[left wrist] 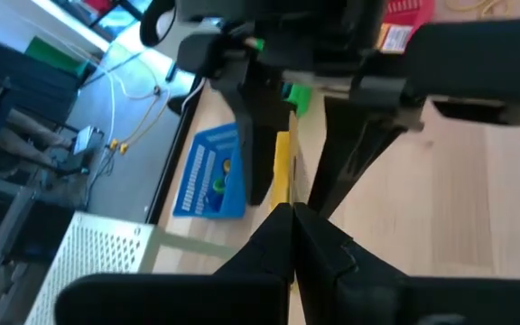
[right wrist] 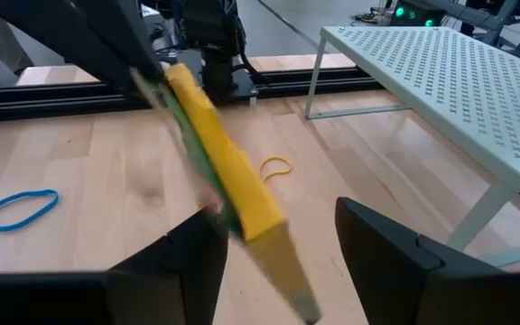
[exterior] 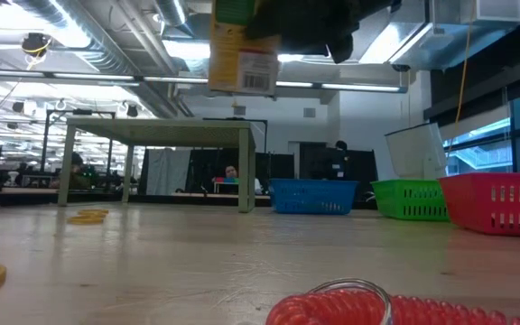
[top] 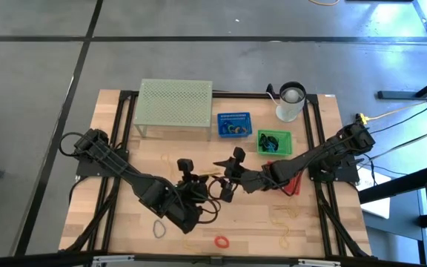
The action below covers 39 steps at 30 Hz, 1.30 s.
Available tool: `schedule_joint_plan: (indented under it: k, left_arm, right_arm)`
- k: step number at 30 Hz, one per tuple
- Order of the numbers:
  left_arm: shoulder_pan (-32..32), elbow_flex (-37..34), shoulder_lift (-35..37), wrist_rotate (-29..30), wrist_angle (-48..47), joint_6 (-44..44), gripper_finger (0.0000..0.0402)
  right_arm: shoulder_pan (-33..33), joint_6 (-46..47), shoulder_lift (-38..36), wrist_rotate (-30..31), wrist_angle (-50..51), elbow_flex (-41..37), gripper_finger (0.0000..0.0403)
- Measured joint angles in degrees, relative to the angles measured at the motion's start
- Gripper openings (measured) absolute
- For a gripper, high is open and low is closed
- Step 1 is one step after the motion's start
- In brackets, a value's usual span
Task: Pick & Place Office Desk Supplies
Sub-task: Put the crayon box into the red bin
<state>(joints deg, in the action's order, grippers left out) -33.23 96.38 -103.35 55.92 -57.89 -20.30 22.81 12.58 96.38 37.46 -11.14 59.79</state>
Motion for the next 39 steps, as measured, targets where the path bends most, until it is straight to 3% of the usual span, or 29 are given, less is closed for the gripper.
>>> schedule_joint_plan:
  k: [8, 19, 27, 34, 39]
  left_arm:
    - [0.1, 0.0, 0.3, 0.1, 1.5, 2.2, 0.0002]
    - [0.1, 0.0, 0.4, 0.9, 1.3, 2.4, 0.0005]
    - [0.1, 0.0, 0.4, 0.4, 1.3, 1.6, 0.0021]
    - [0.1, 0.0, 0.4, -6.2, 1.5, 0.8, 0.009]
    - [0.1, 0.0, 0.4, -6.6, 1.3, -0.1, 0.0142]
  right_arm:
    - [0.0, -1.1, 0.0, -3.0, 0.0, 0.0, 0.0183]
    - [0.1, -1.1, 0.0, -5.5, 0.1, 0.0, 0.0028]
    - [0.0, -1.1, 0.0, -5.6, 0.1, 0.0, 0.0039]
    - [-0.6, -1.1, 0.0, -9.6, 0.4, 0.0, 0.0034]
    - [-1.8, -0.3, -0.2, -13.4, 3.4, 0.0, 0.0034]
